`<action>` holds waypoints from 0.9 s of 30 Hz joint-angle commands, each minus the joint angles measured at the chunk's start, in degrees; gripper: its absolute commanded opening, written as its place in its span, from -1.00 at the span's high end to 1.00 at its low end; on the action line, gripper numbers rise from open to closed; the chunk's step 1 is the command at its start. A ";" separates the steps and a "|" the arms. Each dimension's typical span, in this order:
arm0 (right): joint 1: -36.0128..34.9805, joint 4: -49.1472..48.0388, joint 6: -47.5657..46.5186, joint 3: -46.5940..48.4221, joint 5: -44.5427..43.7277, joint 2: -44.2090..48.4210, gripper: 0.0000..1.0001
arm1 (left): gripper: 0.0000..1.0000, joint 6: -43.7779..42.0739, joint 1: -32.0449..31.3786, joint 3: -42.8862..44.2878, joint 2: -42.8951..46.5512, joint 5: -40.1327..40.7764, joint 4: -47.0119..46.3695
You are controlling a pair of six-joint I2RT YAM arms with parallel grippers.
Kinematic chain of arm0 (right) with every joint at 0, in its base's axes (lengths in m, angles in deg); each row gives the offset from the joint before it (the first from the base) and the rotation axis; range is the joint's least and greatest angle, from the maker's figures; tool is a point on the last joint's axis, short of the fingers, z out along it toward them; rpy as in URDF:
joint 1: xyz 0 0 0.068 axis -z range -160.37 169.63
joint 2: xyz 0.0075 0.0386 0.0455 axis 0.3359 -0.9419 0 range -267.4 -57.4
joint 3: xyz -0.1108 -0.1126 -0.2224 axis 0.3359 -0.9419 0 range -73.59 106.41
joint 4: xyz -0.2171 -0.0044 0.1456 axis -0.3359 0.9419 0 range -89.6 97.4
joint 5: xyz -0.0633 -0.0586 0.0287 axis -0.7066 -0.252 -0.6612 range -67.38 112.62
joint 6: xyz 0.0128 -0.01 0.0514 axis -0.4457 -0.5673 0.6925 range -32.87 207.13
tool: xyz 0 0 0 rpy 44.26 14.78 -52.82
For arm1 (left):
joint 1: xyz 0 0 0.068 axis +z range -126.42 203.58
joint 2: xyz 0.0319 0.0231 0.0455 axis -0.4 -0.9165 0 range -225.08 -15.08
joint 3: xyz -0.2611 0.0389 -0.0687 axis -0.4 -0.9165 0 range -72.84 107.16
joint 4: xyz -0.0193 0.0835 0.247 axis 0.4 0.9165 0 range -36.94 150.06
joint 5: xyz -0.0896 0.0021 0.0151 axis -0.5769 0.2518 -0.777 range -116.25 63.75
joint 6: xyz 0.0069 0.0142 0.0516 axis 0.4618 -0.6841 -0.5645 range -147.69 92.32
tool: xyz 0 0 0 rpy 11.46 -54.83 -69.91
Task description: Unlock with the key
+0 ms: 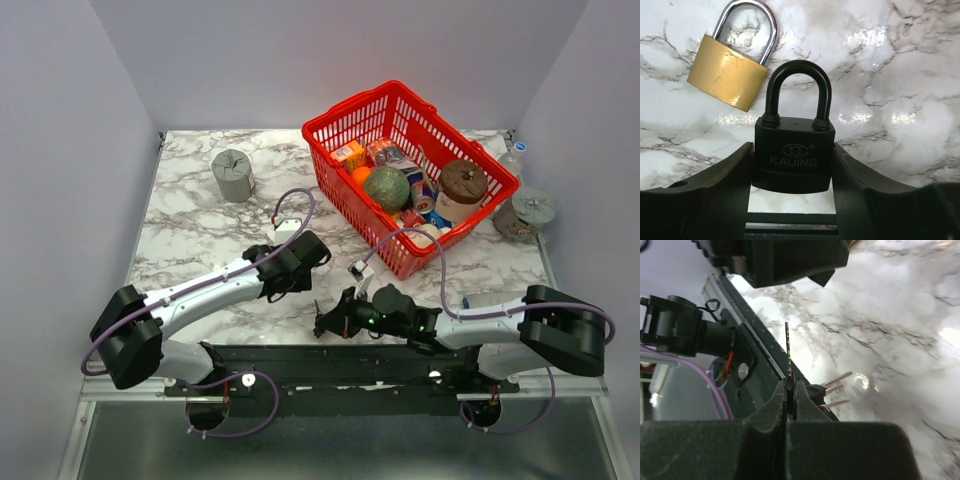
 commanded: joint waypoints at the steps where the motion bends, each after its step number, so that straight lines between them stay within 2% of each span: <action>1: -0.24 -11.75 4.07 3.12 5.01 -5.19 0.99 | 1.00 2.59 0.00 1.20 6.00 2.30 -1.21; 6: 1.78 -13.60 6.70 4.97 7.46 -8.96 0.99 | 1.00 3.55 0.00 1.02 8.74 1.60 -1.04; 12: 4.77 -22.74 10.93 6.81 14.75 -16.61 0.99 | 1.00 3.38 0.00 1.19 8.74 2.39 0.11; 27: 6.62 -24.42 12.68 12.09 21.01 -25.23 0.99 | 1.00 3.29 0.00 1.81 8.21 3.00 0.81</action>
